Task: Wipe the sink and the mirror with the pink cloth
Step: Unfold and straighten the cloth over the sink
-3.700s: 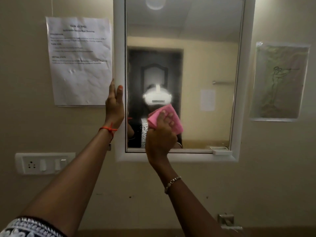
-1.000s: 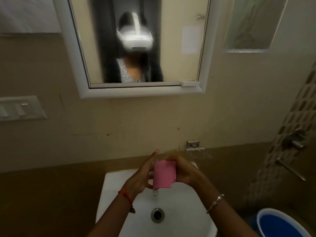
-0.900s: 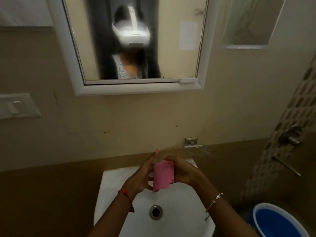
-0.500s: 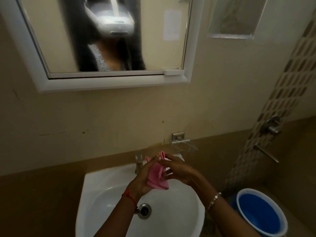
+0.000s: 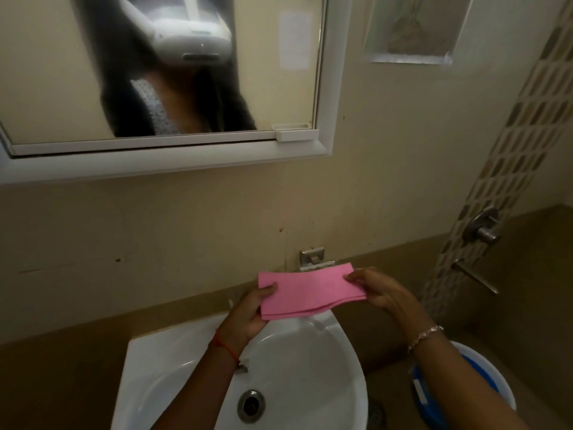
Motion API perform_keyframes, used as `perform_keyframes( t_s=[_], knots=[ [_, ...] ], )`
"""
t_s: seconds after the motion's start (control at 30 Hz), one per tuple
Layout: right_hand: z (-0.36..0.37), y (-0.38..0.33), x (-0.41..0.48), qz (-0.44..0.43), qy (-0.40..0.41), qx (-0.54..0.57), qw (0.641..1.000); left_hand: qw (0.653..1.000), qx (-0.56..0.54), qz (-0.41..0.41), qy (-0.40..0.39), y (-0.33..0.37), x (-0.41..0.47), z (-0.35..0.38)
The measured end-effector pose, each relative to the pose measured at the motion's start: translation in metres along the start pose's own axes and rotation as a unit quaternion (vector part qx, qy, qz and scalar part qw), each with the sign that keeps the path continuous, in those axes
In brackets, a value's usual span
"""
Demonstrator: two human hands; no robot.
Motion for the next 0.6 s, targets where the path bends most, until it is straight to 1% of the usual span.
perform_keyframes(
  t_s=[0.17, 0.23, 0.3, 0.37, 0.43, 0.5, 0.6],
  knots=[
    [-0.026, -0.021, 0.042, -0.084, 0.099, -0.064, 0.989, 0.996, 0.058, 0.042, 0.044, -0.001, 0.042, 0.018],
    [-0.031, -0.024, 0.059, -0.126, 0.150, -0.095, 0.976, 0.995, 0.062, 0.050, 0.066, -0.004, 0.058, 0.021],
    [-0.034, -0.022, 0.072, -0.168, 0.198, -0.154, 0.953, 0.993, 0.058, 0.046, 0.095, -0.011, 0.070, 0.020],
    [-0.035, -0.014, 0.081, -0.194, 0.218, -0.212, 0.933, 0.989, 0.058, 0.035, 0.131, -0.019, 0.078, 0.017],
    [-0.039, -0.001, 0.088, -0.203, 0.233, -0.248, 0.918, 0.985, 0.069, 0.025, 0.155, -0.027, 0.081, 0.012],
    [-0.042, 0.009, 0.090, -0.206, 0.251, -0.274, 0.905, 0.984, 0.080, 0.029, 0.155, -0.029, 0.079, 0.010],
    [-0.035, 0.013, 0.086, -0.215, 0.256, -0.316, 0.888, 0.985, 0.100, 0.042, 0.133, -0.027, 0.075, 0.009]
  ],
)
Point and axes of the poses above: each hand's wrist, its own x-axis towards the middle knuckle, its own z-axis out of the palm, y = z × x, the point moved 4 cm from there along x, towards the middle knuckle, and after that the axes turned 3 degrees about -z, right-handed, at the moved point
